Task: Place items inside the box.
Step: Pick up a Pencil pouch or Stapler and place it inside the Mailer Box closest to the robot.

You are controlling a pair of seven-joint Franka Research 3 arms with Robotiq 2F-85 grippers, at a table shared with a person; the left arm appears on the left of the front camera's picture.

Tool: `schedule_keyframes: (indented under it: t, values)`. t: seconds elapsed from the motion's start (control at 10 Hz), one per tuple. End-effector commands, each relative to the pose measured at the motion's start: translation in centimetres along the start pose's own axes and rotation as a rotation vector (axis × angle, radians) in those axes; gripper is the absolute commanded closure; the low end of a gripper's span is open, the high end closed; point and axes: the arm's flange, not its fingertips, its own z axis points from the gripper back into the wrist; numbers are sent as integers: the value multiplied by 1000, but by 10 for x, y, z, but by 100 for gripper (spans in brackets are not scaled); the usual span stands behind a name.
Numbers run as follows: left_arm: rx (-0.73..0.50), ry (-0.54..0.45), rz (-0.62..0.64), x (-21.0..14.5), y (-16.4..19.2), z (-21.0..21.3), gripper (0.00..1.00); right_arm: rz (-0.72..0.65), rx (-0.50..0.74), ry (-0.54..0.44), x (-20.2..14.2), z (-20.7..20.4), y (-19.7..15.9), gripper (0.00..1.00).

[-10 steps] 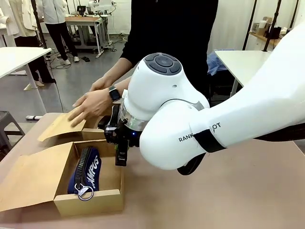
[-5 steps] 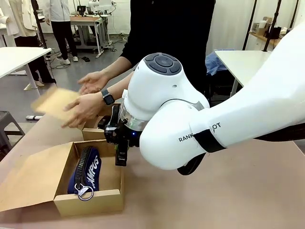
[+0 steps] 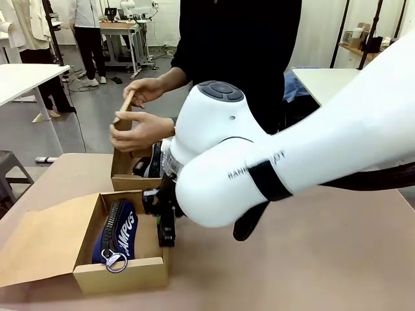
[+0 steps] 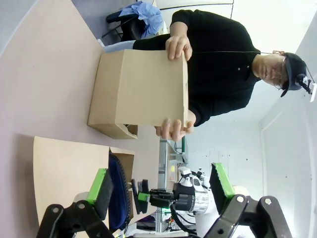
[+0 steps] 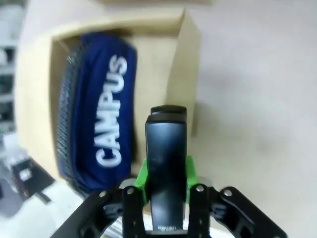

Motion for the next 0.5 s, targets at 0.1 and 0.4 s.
schedule_keyframes:
  t: [0.1, 0.4]
  values:
    - [-29, -12, -18, 1, 0, -1, 0, 104, -13, 125, -52, 141, -145, 69]
    - [-29, -12, -18, 1, 0, -1, 0, -146, 134, -13, -95, 188, -238, 69]
